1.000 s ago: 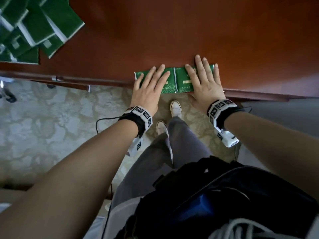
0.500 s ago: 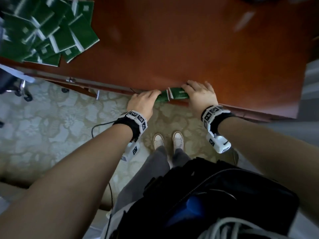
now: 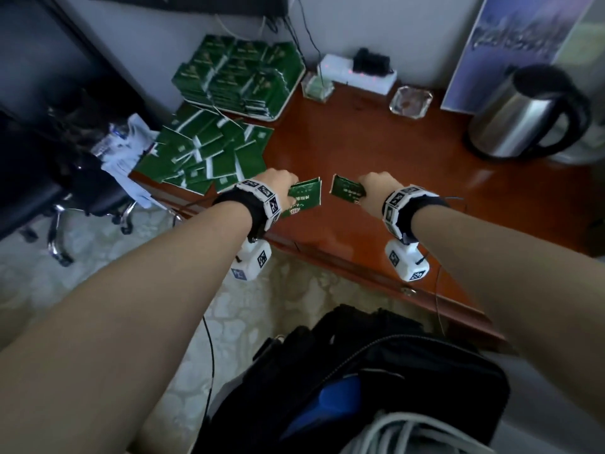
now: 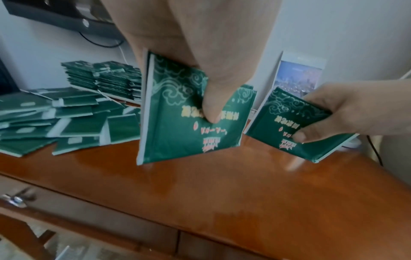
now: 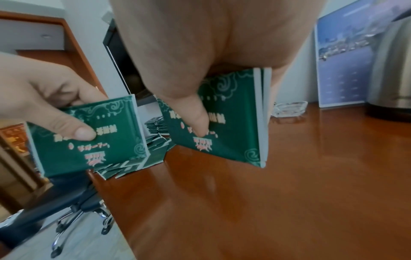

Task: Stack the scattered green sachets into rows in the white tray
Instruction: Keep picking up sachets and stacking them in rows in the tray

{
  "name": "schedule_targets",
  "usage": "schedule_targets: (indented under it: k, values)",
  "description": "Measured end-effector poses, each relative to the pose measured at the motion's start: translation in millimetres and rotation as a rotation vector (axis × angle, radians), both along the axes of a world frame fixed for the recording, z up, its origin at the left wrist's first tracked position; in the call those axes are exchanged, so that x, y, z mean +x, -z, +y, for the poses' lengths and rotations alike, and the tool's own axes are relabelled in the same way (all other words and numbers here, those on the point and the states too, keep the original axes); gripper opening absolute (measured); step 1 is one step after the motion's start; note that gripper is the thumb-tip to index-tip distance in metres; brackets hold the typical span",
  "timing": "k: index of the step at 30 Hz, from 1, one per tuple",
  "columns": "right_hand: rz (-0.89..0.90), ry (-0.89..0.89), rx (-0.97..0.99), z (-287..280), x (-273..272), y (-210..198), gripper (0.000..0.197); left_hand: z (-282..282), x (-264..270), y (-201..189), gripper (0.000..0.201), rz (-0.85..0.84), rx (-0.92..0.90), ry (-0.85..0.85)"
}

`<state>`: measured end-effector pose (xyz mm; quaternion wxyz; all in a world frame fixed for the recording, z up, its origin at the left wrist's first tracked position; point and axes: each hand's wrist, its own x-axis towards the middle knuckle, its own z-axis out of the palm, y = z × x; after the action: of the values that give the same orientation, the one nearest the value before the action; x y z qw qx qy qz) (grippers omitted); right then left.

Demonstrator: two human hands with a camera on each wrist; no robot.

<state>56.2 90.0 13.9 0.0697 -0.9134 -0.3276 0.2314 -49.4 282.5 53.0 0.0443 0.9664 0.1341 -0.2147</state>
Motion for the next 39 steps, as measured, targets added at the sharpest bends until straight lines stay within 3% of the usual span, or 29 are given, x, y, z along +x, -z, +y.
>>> schedule_targets:
  k: [3, 9, 15, 23, 33, 39]
  values:
    - [0.001, -0.03, 0.002, 33.6, 5.2, -12.2, 0.007, 30.2, -2.0, -11.9, 0.044, 0.041, 0.024, -0.029]
    - [-0.036, -0.098, 0.002, 118.1, 5.3, -32.6, 0.005, 112.9, -9.8, -27.3, 0.055, 0.033, 0.056, -0.062]
    - [-0.101, -0.069, -0.003, 221.2, -3.6, -36.2, 0.026, 217.6, -1.4, -31.2, 0.056, 0.031, 0.065, 0.003]
    - [-0.115, 0.0, 0.004, 340.0, -26.7, -58.6, 0.029, 339.6, -2.9, -45.9, 0.048, -0.002, 0.026, 0.04]
    - [-0.184, 0.124, -0.035, 409.2, -14.9, -62.5, 0.03, 428.3, 12.6, -33.0, 0.053, -0.062, -0.034, 0.02]
    - [-0.217, 0.11, -0.085, 444.7, 16.4, -58.4, 0.02, 464.2, 44.3, -27.2, 0.039, -0.169, -0.031, 0.089]
